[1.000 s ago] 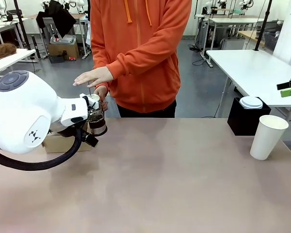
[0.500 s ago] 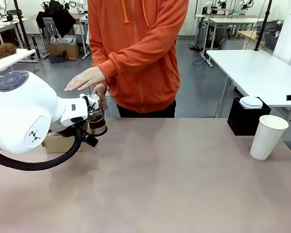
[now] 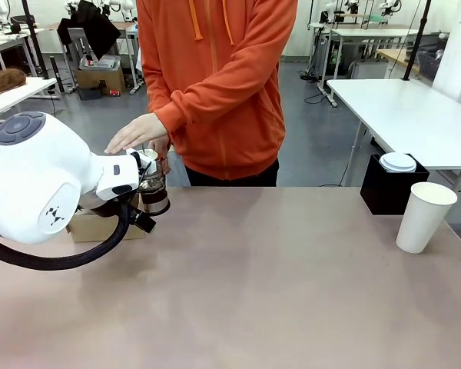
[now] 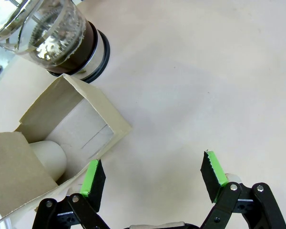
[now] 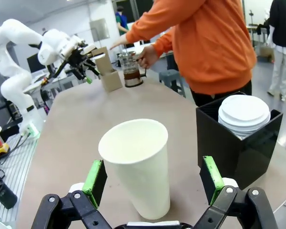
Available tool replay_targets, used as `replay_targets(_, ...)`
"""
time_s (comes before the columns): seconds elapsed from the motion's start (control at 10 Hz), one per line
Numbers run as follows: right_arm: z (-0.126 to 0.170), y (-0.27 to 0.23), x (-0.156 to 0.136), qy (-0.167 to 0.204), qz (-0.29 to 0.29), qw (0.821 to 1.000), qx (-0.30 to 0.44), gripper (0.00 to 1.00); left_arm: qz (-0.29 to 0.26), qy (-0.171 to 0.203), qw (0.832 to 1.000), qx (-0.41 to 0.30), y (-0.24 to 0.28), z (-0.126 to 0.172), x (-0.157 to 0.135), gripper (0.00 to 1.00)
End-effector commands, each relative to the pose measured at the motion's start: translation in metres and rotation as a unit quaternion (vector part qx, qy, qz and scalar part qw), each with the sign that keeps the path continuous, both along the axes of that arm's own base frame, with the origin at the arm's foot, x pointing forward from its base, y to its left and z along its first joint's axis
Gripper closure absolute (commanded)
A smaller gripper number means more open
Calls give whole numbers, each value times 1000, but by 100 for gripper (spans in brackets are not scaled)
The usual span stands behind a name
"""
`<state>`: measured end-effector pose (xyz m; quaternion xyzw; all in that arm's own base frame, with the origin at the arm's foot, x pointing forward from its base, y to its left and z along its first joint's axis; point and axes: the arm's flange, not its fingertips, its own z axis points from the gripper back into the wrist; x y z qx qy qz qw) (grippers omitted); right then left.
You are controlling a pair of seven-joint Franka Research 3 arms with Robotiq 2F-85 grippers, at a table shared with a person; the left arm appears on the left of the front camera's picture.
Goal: Pour a drink into a cup and package it in a carrier.
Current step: Pick up the 600 ml Paper Cup and place it in the middle top area of the table.
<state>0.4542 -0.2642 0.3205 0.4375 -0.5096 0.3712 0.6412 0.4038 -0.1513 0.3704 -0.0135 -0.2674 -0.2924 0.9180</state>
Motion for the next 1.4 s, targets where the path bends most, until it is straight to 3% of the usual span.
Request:
replay_targets(0.0, -8, -1, 2, -36, -1, 999, 11, 0, 0, 0, 1000, 0, 0, 0, 0, 0)
replay_targets(0.3, -37, 13, -8, -51, -15, 999, 12, 0, 0, 0, 1000, 0, 0, 0, 0, 0)
replay_targets(0.7, -51, 31, -25, -55, -27, 998, 3, 0, 0, 0, 1000, 0, 0, 0, 0, 0)
replay_targets(1.3, -62, 64, -23, -48, -40, 998, -14, 0, 0, 0, 1000, 0, 0, 0, 0, 0)
